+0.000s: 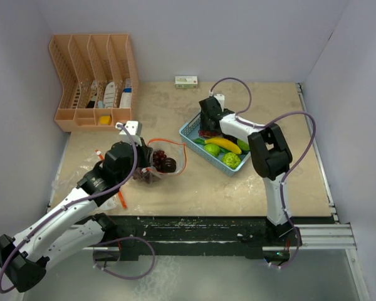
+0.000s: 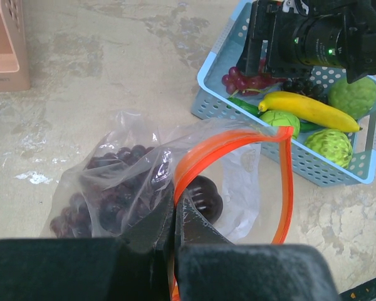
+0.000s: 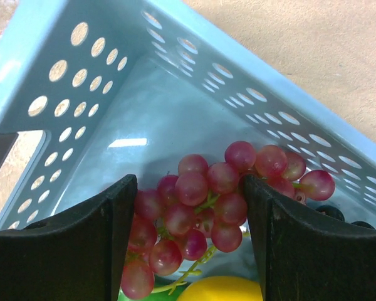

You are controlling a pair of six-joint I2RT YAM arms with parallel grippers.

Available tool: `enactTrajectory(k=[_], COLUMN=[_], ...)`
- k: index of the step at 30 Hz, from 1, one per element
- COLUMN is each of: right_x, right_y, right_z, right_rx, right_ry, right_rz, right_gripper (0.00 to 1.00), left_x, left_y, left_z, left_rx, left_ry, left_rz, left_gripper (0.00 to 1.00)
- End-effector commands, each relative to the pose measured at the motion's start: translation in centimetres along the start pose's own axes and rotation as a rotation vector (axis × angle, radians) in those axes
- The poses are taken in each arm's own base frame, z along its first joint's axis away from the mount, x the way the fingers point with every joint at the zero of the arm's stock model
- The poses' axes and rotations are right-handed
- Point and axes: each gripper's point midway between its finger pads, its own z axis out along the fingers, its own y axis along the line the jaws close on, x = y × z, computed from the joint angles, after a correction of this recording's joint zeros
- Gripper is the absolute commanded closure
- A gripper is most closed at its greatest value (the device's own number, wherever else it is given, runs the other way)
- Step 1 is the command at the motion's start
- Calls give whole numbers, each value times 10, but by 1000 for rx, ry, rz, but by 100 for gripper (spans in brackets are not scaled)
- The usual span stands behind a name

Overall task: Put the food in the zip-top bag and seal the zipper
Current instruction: Pick up the fake fruit from the bin.

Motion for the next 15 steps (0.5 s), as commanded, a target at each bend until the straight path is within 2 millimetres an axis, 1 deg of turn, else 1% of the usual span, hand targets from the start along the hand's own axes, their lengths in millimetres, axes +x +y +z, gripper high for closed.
enactTrajectory(k=[1,2,4,5,8,11,12,14,15], right_x=[37,36,35,34,26,10,1,-17,-23], right_y=[-13,-15,-18,-20,-22,-24,-24,-21,-20], right_z=[21,22,20,18,7,-6,-13,-30,-39], right_rx=[72,79,99,102,92,81,77,43,29], right_ry=[90,88,80,75,45,2,-24,-72,-87], right_rz=[-29,-32,-34,-32,-16,-10,-8,-4,-5], right_gripper=[32,35,44,51,76,94,99,100,100], left_x=[-6,-6,-6,-7,-7,-8,-8,-9,-10], left_y=[2,2,3,3,4,3,3,4,4], left_z=[-2,-2,-3,-4,-4,-4,-4,-4,-5], left_rx=[-6,-7,-8,-9,-13,-11,-13,-15,-16], left_ry=[-32,-31,-33,-35,-36,-34,-34,-35,-37], left_rz=[-27,-28,-28,-29,-29,-28,-29,-28,-28], left_gripper=[100,100,100,100,100,100,100,100,100])
